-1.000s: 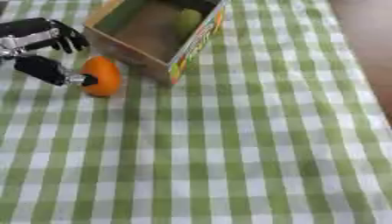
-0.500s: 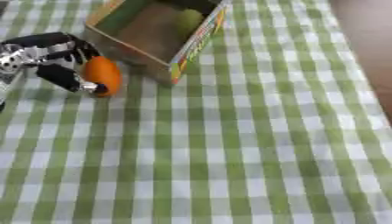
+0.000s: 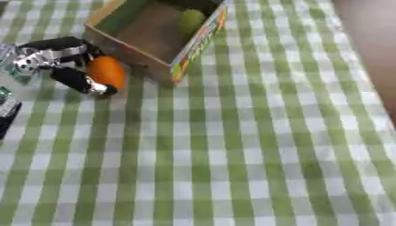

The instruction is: Pick up objects on the table and place them in the box.

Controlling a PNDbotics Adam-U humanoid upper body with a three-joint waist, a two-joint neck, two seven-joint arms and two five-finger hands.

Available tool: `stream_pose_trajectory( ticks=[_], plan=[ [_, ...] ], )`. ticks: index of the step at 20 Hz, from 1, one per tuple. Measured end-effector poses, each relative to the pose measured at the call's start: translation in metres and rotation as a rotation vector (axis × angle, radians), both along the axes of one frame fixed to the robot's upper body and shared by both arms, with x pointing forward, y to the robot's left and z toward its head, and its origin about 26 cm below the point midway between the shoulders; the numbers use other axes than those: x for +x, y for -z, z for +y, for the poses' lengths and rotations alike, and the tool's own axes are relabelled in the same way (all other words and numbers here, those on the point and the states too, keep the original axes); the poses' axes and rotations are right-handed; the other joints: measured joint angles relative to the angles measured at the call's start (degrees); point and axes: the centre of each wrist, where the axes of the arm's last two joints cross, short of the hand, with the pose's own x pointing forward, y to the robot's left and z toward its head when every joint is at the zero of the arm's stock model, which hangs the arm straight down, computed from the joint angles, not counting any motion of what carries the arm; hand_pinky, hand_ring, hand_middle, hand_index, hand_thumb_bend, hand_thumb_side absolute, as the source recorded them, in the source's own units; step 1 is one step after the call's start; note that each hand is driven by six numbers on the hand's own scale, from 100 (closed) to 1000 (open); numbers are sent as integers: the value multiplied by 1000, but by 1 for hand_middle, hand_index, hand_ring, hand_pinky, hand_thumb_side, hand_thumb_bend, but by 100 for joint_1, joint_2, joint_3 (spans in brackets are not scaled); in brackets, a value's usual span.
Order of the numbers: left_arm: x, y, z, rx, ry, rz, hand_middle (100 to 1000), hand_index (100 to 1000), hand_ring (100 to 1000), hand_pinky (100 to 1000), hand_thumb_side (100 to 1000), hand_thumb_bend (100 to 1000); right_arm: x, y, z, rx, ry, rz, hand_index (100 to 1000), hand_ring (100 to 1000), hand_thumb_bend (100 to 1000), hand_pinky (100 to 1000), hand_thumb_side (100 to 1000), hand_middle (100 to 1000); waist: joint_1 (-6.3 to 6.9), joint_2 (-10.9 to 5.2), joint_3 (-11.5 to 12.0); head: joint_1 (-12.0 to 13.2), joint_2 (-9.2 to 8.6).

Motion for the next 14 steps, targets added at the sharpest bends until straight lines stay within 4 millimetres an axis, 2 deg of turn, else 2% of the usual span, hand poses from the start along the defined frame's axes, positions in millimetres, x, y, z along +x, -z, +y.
stream_pose_trajectory(
  ticks=[2,3,4,10,14],
  plan=[
    [0,0,-1,3,-4,-13,591,729,608,667,245,161,0,0,0,2,0,1,877,786,100,816,523,563,6,0,0,0,0],
    [0,0,-1,3,-9,-22,589,726,604,661,236,150,0,1,0,4,-1,2,877,787,100,816,523,563,8,0,1,0,0],
    [-1,-1,-2,4,-15,-35,577,713,584,635,207,100,0,1,0,6,-2,4,878,792,100,817,523,563,9,0,2,0,0],
    [-10,-19,-8,21,-26,-117,566,698,559,597,101,100,0,2,0,16,-10,10,878,792,100,817,523,563,22,0,23,-8,1],
    [-22,-41,-11,50,-12,-167,571,701,562,598,100,100,0,1,-1,18,-8,11,877,789,100,817,523,563,43,-17,46,-31,3]
  ],
)
